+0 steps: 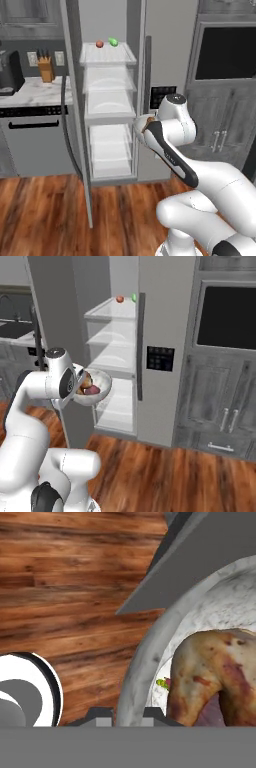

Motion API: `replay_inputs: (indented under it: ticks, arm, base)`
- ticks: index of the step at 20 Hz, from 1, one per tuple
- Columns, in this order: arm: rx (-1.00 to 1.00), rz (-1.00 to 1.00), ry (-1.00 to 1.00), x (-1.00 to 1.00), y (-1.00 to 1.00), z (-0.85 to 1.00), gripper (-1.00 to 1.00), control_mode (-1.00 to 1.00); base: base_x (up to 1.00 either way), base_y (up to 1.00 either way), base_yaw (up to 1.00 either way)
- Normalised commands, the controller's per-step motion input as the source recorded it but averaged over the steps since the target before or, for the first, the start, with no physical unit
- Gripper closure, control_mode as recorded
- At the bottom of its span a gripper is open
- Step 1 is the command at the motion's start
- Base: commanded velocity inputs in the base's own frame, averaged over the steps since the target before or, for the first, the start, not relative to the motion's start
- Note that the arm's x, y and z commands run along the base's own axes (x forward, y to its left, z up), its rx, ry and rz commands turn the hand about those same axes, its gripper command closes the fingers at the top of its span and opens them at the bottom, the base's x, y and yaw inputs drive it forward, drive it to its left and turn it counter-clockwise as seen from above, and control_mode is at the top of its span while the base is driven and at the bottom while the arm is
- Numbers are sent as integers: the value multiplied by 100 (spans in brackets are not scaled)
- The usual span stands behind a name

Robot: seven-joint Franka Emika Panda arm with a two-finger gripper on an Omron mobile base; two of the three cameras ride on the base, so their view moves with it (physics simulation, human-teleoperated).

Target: Pick the chicken drumstick and onion from their plates and place them in the bowl. Then put the bowl in the fridge.

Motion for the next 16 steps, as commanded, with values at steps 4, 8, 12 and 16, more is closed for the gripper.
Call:
replay_inputs:
  ticks: [4,8,12,16]
  arm:
    - [0,0,0,0,0,0,100,100]
    - [0,0,0,0,0,0,100,100]
    - [0,0,0,0,0,0,100,100]
    - [0,0,0,0,0,0,100,100]
  base:
    - [87,-27,9]
    - [70,-18,19]
    - [52,-20,27]
    - [40,-19,29]
